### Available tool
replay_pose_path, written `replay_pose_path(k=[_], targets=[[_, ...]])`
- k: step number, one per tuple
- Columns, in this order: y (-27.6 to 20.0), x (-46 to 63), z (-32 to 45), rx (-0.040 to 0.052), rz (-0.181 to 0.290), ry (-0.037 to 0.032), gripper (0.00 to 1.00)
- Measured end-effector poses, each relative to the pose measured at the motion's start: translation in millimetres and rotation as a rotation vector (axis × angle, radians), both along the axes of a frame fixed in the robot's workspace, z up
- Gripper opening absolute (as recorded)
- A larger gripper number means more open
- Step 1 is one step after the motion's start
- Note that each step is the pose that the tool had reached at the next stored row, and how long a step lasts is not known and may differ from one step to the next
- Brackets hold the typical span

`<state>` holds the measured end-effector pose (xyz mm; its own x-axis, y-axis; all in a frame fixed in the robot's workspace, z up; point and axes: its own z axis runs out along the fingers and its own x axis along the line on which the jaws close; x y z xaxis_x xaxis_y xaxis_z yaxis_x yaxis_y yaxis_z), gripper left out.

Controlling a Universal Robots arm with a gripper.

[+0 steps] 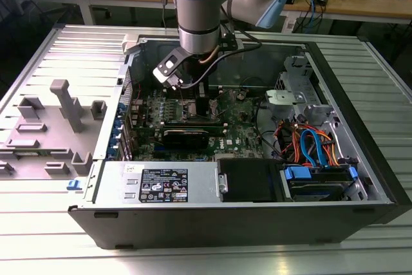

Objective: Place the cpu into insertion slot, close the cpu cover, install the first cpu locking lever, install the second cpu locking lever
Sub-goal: 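Place the cpu into insertion slot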

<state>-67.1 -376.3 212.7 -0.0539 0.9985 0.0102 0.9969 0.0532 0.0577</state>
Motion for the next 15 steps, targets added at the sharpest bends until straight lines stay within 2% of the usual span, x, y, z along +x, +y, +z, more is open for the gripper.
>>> replay_pose_path(k=[3, 5, 7, 8, 11, 15], targets=[[0.1, 2.3, 1.9, 0.0005, -0.001, 0.0110, 0.62], [-0.1, 5.4, 2.6, 0.0000, -0.001, 0.0229, 0.60], [0.0, 5.7, 5.1, 0.0005, -0.001, 0.0292, 0.48], [0.0, 5.7, 6.5, 0.0011, -0.001, 0.0304, 0.48], [0.0, 5.2, 7.7, 0.0021, -0.001, 0.0311, 0.11], [0.0, 4.8, 7.7, 0.0021, -0.001, 0.0311, 0.11]])
